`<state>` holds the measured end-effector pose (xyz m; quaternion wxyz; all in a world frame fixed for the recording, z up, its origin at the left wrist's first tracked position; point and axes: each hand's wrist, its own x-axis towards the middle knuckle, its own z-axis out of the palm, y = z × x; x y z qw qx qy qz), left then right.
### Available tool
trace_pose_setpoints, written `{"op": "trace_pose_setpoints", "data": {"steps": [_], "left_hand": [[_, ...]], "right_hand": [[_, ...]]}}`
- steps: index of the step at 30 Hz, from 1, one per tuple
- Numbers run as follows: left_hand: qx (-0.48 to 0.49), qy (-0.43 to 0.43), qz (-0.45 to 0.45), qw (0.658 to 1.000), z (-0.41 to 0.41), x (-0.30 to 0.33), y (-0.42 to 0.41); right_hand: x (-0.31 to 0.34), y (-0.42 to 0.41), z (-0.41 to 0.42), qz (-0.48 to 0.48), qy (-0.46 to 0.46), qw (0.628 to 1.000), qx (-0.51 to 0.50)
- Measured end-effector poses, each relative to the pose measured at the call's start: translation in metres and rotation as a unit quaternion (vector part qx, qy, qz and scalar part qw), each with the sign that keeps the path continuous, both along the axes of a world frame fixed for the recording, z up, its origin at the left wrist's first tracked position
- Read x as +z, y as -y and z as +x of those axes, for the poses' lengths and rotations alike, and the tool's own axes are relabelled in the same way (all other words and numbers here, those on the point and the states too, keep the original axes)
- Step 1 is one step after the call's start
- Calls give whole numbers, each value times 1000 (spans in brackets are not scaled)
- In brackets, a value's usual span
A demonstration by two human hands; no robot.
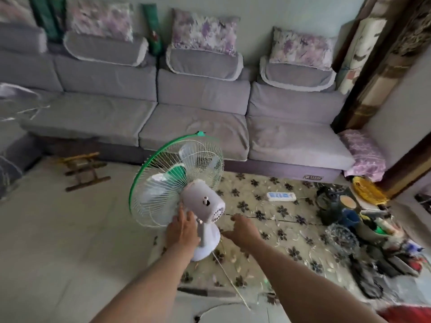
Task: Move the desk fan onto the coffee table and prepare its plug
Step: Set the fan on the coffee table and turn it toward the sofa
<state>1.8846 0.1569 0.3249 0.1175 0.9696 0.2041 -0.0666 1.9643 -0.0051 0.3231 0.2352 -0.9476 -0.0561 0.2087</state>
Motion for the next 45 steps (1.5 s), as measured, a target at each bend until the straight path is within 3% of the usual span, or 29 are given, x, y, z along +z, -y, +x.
{"op": "trace_pose_setpoints", "data": {"steps": [7, 19, 29, 35, 39, 45], "left_hand": [[89, -21, -17, 996, -20, -8, 50], [190, -39, -87, 977, 32, -78, 88], [224, -45, -21, 973, 67, -168, 90], [255, 20, -20, 966, 84, -212, 80], [266, 69, -86, 958, 99, -233, 76], [293, 190, -91, 933, 117, -262, 80]], "right_hand": [[-7, 16, 9, -56, 33, 987, 145], [-64, 30, 59, -49, -6, 980, 193], [-138, 8, 95, -24, 33, 970, 238], [-170, -18, 103, 49, 86, 953, 285], [-177, -36, 100, 152, 110, 942, 278], [-192, -53, 107, 219, 159, 924, 269]]}}
